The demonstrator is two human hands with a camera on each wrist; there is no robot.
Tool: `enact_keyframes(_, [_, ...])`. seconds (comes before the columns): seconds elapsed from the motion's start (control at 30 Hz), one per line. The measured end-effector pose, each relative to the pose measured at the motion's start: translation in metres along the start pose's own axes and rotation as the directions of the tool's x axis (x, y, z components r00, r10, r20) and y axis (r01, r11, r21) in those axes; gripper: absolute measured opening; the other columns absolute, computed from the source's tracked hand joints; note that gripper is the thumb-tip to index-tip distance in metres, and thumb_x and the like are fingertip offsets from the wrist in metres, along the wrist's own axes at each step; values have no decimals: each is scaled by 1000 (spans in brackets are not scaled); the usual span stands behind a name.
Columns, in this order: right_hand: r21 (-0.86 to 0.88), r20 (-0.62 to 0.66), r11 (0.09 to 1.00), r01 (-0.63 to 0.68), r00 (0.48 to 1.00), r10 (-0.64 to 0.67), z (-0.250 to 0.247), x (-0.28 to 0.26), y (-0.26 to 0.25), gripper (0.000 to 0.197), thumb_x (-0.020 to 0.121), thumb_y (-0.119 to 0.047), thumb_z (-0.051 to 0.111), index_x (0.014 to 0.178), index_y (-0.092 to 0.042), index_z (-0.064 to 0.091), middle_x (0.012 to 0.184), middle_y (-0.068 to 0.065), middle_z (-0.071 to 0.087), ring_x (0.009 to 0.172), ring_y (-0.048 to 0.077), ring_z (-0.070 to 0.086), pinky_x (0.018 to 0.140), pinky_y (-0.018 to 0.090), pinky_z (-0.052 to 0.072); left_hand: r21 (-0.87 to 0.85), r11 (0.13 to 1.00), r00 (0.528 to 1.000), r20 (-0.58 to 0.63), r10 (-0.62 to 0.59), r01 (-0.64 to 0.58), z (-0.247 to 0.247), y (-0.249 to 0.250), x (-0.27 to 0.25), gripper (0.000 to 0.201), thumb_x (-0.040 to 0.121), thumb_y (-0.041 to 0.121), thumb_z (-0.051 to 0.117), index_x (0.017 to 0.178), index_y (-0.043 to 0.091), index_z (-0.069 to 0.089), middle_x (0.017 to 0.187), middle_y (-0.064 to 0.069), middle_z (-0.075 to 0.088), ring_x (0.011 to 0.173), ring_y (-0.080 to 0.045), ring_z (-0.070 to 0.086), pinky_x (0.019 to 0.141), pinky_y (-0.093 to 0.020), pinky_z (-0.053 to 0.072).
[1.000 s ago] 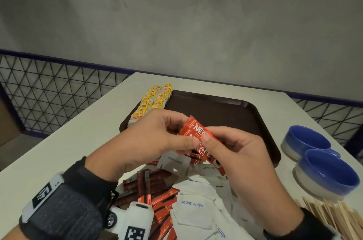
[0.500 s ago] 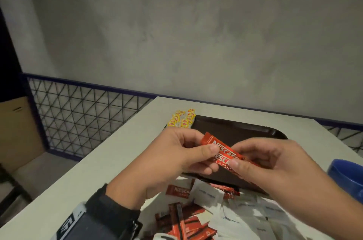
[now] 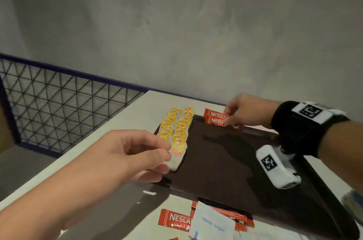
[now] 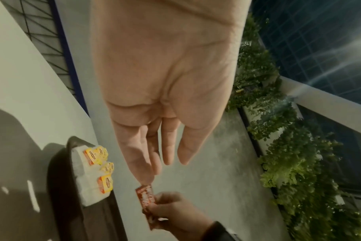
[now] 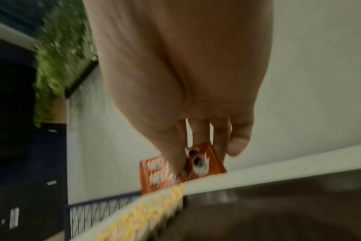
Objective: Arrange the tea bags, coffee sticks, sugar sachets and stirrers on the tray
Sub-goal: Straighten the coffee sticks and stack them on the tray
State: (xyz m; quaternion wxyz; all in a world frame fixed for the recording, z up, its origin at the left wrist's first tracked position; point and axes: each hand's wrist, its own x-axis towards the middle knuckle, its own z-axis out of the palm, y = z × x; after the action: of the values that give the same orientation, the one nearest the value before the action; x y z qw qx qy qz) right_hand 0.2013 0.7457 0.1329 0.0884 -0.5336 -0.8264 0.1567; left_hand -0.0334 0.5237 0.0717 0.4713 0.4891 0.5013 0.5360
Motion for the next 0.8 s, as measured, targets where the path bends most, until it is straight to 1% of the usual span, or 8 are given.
enact_keyframes(0.07, [-47, -18, 998, -42, 999, 41, 12, 28, 10, 7, 87, -17, 78, 87, -10, 77, 80, 6, 77, 65, 13, 63, 79, 35, 57, -9, 1000, 1000, 16, 21, -21, 1, -3, 3, 33, 57, 27, 95, 85, 15, 83, 91, -19, 78, 83, -29, 78, 68, -27, 62])
enact_keyframes(0.13, [-80, -1, 995, -53, 999, 53, 27, 44, 18, 8, 87, -18, 78, 91, -11, 76, 86, 8, 77, 66, 11, 63, 72, 31, 56, 7, 999, 998, 41, 44, -44, 2, -6, 5, 43, 46, 37, 87, 84, 17, 83, 88, -17, 79, 80, -27, 79, 65, -26, 61])
enact_keyframes(0.27, [-97, 4, 993, -70, 997, 71, 44, 62, 29, 10, 89, -20, 77, 97, -15, 73, 92, 7, 77, 70, 12, 64, 61, 24, 50, 7, 999, 998, 23, 53, -53, 5, -15, 11, 26, 50, 26, 85, 75, 19, 83, 81, -17, 78, 72, -26, 78, 58, -26, 61])
enact_keyframes(0.37, [-51, -21, 994, -97, 995, 96, 52, 73, 34, 8, 92, -19, 74, 97, -16, 70, 94, 13, 75, 70, 19, 66, 59, 32, 58, 26, 998, 997, 48, 52, -54, 6, -16, 11, 42, 38, 37, 84, 75, 19, 83, 81, -17, 78, 72, -27, 78, 58, -28, 61])
enact_keyframes(0.53, [-95, -59, 988, -118, 992, 113, 66, 80, 30, 9, 95, -23, 68, 104, -20, 68, 96, 10, 67, 65, 23, 66, 55, 31, 59, 19, 999, 996, 71, 46, -47, 6, -10, 11, 20, 57, 27, 80, 76, 22, 82, 81, -16, 78, 73, -23, 78, 59, -24, 59])
enact_keyframes(0.63, [-165, -110, 982, -94, 991, 76, 68, 83, 24, 27, 92, -25, 72, 118, -19, 66, 115, 6, 66, 80, 21, 62, 68, 30, 53, 21, 999, 998, 44, 42, -43, 5, -9, 12, 20, 62, 32, 90, 77, 22, 82, 80, -15, 78, 73, -23, 77, 61, -27, 60])
enact_keyframes(0.7, [-177, -139, 980, -94, 988, 70, 69, 85, 21, 45, 88, -21, 75, 129, -16, 58, 121, 8, 66, 91, 21, 59, 78, 29, 48, 29, 999, 999, 23, 45, -46, 2, -9, 12, 24, 55, 30, 79, 77, 23, 82, 80, -13, 78, 74, -23, 77, 63, -28, 61])
enact_keyframes(0.8, [-213, -153, 968, -130, 983, 98, 69, 86, 18, 56, 87, -16, 75, 137, -12, 51, 126, 11, 62, 109, 25, 59, 81, 28, 44, 20, 999, 999, 16, 49, -49, 0, -10, 12, 29, 52, 33, 75, 78, 23, 82, 81, -12, 78, 73, -21, 77, 63, -28, 61])
